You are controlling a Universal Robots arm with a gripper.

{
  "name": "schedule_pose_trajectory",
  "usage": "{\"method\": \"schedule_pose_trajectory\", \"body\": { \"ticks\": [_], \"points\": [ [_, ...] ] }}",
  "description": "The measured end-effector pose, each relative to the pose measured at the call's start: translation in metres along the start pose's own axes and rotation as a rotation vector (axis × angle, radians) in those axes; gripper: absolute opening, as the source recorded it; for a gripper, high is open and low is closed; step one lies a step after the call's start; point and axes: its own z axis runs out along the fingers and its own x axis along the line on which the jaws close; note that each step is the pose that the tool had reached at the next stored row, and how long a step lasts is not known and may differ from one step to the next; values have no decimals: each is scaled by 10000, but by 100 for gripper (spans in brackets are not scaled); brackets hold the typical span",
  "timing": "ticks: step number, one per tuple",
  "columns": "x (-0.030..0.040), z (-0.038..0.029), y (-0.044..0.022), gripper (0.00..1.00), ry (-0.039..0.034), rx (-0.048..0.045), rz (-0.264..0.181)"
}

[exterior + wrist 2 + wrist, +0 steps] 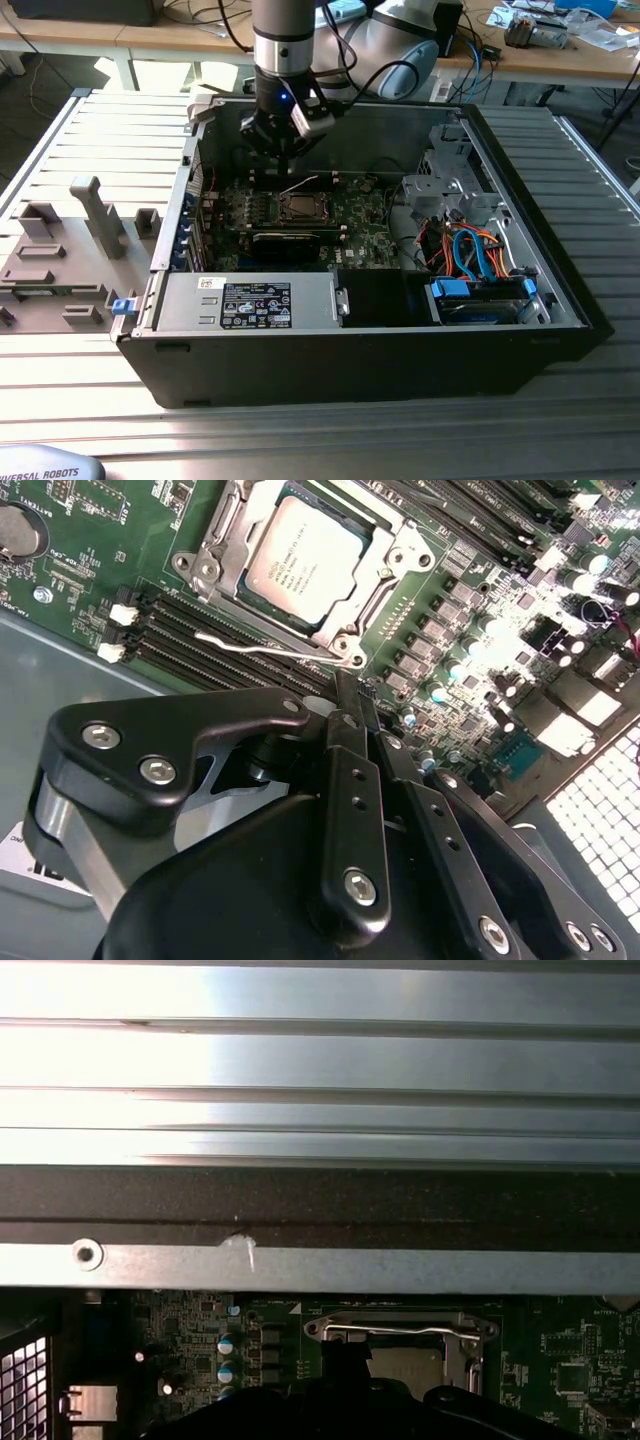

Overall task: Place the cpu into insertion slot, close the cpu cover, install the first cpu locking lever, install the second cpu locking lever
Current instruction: 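Install the first cpu locking lever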

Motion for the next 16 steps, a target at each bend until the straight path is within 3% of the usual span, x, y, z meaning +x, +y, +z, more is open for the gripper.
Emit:
{"method": "schedule_pose_trajectory", "body": {
  "ticks": [16],
  "points": [
    [-38, 30, 0, 11, 0, 0, 0]
  ]
}}
